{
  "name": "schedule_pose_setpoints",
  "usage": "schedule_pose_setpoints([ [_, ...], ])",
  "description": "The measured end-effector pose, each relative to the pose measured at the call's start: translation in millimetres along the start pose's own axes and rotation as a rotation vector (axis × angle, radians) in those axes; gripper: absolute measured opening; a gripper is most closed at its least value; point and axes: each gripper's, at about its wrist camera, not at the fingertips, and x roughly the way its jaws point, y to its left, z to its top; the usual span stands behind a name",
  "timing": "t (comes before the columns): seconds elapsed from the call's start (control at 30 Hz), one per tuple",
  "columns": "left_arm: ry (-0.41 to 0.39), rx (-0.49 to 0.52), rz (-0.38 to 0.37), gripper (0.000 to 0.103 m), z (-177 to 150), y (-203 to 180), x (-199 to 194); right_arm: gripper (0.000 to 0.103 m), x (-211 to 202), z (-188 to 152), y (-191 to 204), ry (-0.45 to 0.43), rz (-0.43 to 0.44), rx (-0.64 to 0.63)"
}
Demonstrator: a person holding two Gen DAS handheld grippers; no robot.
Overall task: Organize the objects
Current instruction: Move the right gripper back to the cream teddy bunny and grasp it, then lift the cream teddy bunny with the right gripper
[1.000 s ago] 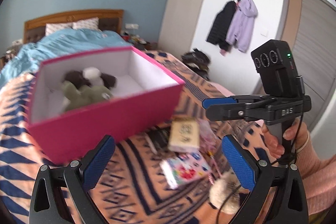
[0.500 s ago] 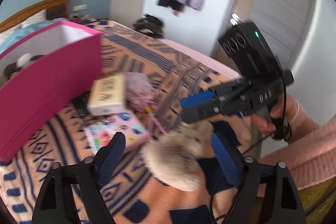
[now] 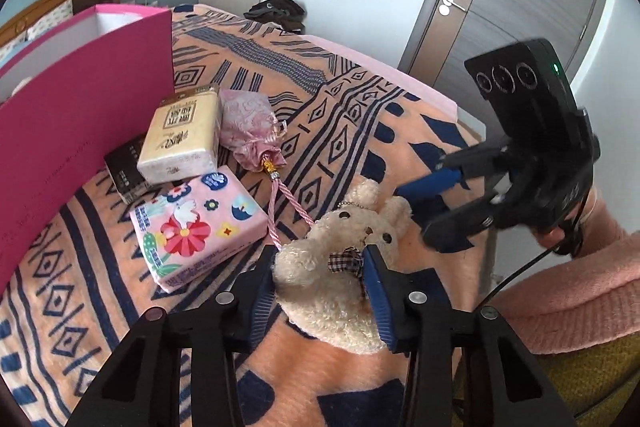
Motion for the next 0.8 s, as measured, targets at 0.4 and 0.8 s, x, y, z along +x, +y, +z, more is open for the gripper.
schedule_pose_setpoints([
  [0.4,0.034,-0.064,-0.036,0.041,-7.1,-2.5,8.4,0.027,18.1,36.6,15.4,-0.055,0.030,-0.114],
  [0.8,0.018,-0.096,-0.027,0.051,-8.5,-1.3,0.0,0.059,22.6,28.3,6.7,-0.050,0.083,0.000],
])
